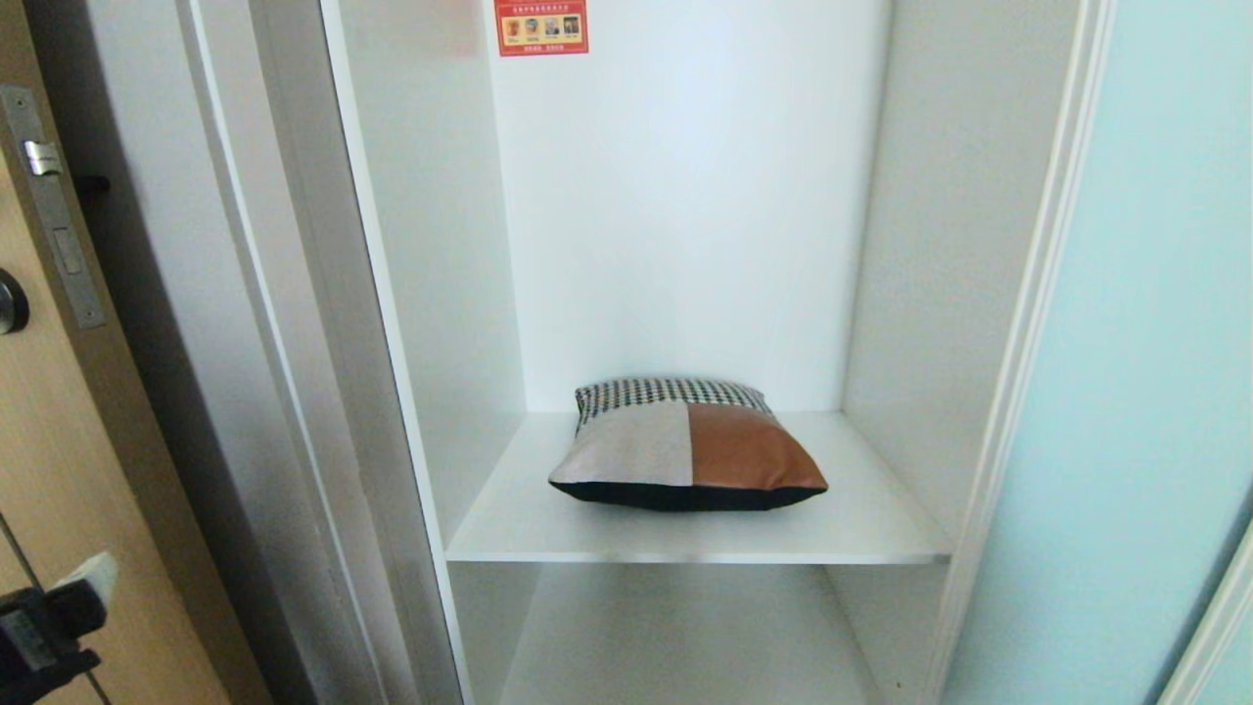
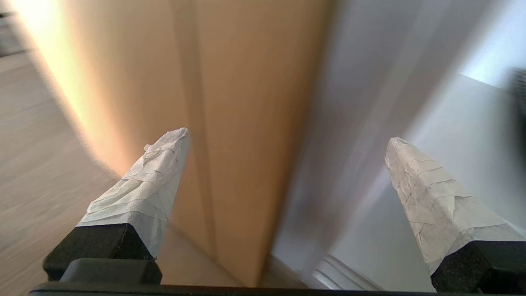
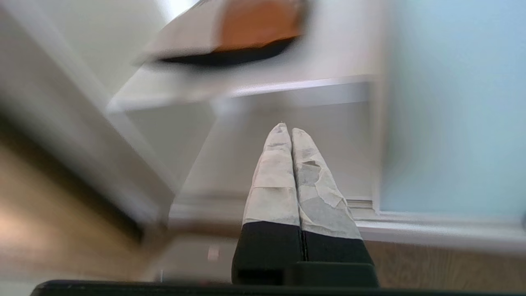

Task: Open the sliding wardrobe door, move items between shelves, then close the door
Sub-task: Close the door

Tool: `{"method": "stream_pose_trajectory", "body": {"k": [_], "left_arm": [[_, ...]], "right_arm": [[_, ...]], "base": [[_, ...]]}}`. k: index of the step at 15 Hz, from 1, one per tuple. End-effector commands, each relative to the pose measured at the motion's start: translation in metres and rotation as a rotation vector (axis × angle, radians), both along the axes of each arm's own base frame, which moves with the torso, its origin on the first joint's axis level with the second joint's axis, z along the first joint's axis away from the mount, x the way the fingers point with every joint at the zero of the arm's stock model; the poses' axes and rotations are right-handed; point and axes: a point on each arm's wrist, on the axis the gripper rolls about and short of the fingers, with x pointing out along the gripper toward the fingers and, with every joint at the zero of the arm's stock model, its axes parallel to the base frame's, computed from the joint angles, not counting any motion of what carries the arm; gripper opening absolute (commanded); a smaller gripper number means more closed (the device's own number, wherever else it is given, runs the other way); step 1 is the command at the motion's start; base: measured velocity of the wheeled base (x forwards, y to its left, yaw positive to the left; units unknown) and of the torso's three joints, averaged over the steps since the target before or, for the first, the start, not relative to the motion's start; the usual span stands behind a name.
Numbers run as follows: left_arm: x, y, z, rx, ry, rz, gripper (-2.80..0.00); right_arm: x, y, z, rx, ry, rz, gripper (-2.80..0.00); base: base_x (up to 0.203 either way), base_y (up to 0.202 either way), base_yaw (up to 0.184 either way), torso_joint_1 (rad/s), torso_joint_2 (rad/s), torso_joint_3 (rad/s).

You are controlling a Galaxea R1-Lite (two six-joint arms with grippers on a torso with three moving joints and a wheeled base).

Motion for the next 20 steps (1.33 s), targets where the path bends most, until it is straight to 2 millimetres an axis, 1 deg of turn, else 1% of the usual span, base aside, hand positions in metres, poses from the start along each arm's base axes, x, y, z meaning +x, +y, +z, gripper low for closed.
{"method": "stream_pose_trajectory", "body": {"k": [1,3,5,7,9,10,12,14,15,16,20], "left_arm": [[-0.033,0.010,-0.002,-0.001,-0.117,0.085,0.00],[-0.049,0.012,-0.013,0.007,-0.145,0.120,0.00],[-0.065,0.013,-0.023,0.034,-0.170,0.110,0.00],[-0.085,0.012,-0.031,0.093,-0.213,0.015,0.00],[-0.097,0.009,-0.047,0.162,-0.194,-0.123,0.00],[-0.103,0.008,-0.059,0.181,-0.190,-0.189,0.00],[-0.109,0.004,-0.076,0.203,-0.184,-0.390,0.00],[-0.114,0.000,-0.085,0.200,-0.197,-0.584,0.00],[-0.113,-0.002,-0.092,0.192,-0.191,-0.669,0.00],[-0.111,-0.003,-0.098,0.180,-0.194,-0.687,0.00],[-0.111,-0.003,-0.097,0.139,-0.215,-0.670,0.00]], "right_arm": [[-0.005,-0.001,-0.005,0.031,-0.027,-0.067,-2.80],[-0.005,0.001,-0.004,0.096,-0.058,-0.092,-2.80],[-0.005,0.001,-0.002,0.192,-0.075,-0.086,-2.80],[-0.006,0.002,0.003,0.217,-0.087,-0.039,-2.80],[-0.006,0.002,0.005,0.195,-0.096,-0.010,-2.80],[-0.007,0.003,0.007,0.174,-0.105,0.007,-2.80],[-0.007,0.003,0.008,0.170,-0.106,0.010,-2.80],[-0.007,0.003,0.012,0.157,-0.120,0.015,-2.80],[-0.009,0.003,0.016,0.155,-0.136,0.018,-2.80],[-0.009,0.002,0.016,0.151,-0.138,0.014,-2.80],[-0.008,0.002,0.015,0.102,-0.139,0.018,-2.80]], "base": [[0.000,0.000,0.000,0.000,0.00,0.000],[0.000,0.000,0.000,0.000,0.00,0.000],[0.000,0.000,0.000,0.000,0.00,0.000],[0.000,0.000,0.000,0.000,0.00,0.000],[0.000,0.000,0.000,0.000,0.00,0.000],[0.000,0.000,0.000,0.000,0.00,0.000],[0.000,0.000,0.000,0.000,0.00,0.000],[0.000,0.000,0.000,0.000,0.00,0.000],[0.000,0.000,0.000,0.000,0.00,0.000],[0.000,0.000,0.000,0.000,0.00,0.000],[0.000,0.000,0.000,0.000,0.00,0.000]]}}
